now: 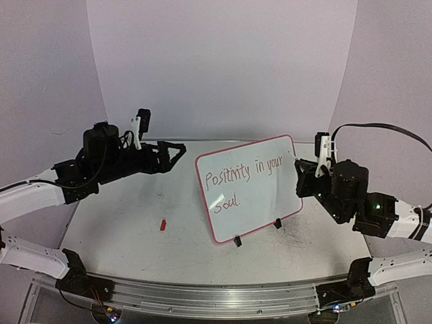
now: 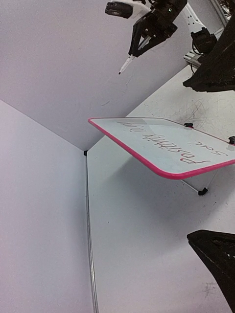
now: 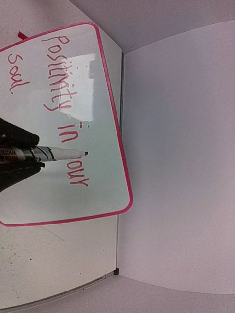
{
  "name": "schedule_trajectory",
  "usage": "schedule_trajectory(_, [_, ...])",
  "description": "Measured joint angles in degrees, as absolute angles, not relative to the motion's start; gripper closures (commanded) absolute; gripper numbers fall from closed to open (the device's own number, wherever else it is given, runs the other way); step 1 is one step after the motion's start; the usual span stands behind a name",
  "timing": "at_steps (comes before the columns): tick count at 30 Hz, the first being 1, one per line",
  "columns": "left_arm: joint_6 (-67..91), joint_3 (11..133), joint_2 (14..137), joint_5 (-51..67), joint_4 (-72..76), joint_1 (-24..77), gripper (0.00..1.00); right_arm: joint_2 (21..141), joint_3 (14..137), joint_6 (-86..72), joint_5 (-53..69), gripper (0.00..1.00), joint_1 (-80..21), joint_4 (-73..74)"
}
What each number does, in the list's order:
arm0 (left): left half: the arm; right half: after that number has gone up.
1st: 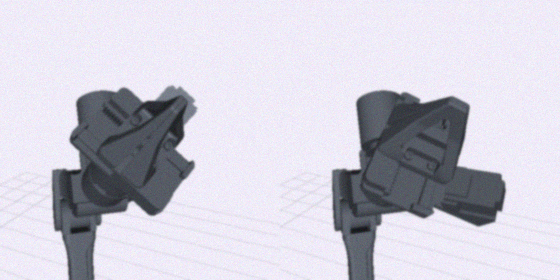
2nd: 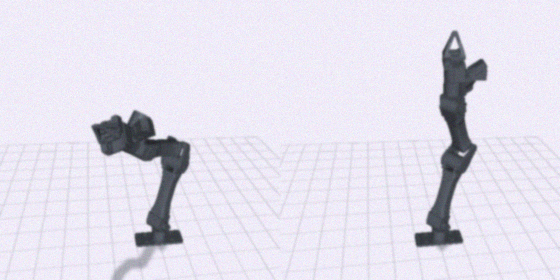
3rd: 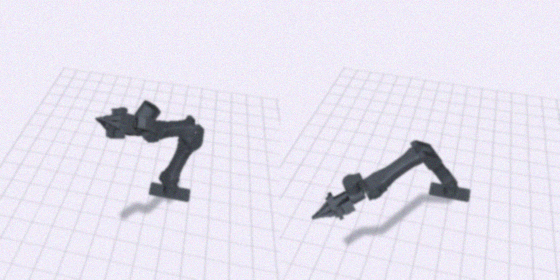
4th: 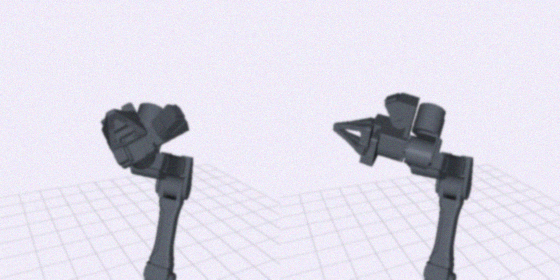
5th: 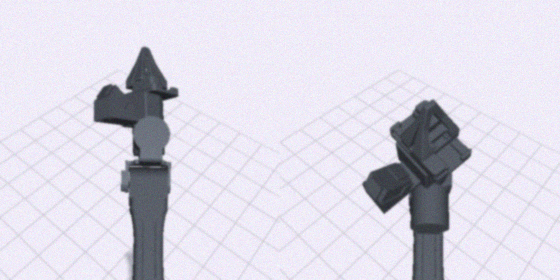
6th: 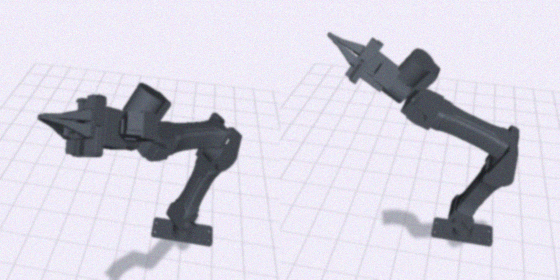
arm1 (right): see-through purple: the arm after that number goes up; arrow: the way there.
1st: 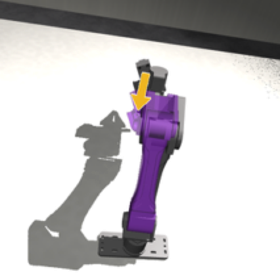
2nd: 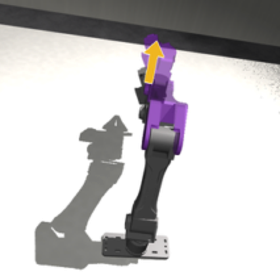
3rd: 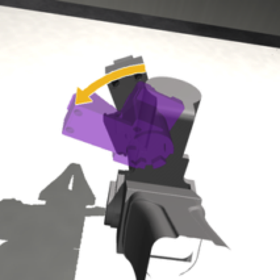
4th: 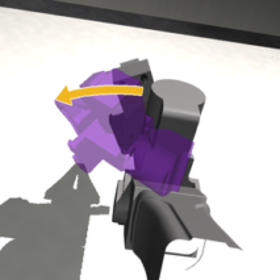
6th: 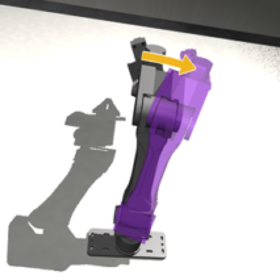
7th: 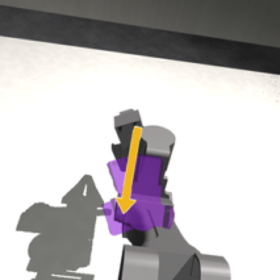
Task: Write a sentence on the whiteboard
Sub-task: Pick up the pen cap from the center of the board.
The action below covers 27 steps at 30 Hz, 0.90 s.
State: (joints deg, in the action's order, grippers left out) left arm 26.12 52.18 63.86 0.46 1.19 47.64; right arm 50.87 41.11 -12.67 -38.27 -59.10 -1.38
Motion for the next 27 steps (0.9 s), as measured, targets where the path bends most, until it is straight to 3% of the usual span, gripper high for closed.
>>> schedule_trajectory(4, [29.2, 52.0, 57.3, -3.8, -6.8, 47.6, 0.02, 51.0, 41.7, -12.7, -38.5, 1.00, -57.5, 0.1])
schedule_trajectory(7, [32.3, 51.0, 57.6, -5.1, -12.6, 47.1, 0.11, 51.8, 41.9, -13.2, -37.2, 1.00, -55.0, 1.4])
schedule_trajectory(16, [36.2, 46.1, 76.1, -1.5, -25.7, 44.7, 0.37, 56.5, 41.9, -13.5, -21.4, 1.00, -40.6, 4.7])
schedule_trajectory(27, [34.6, 47.1, 90.7, -1.5, -27.0, 44.7, 0.48, 53.3, 41.9, -13.0, -10.0, 1.00, -39.4, 6.5])
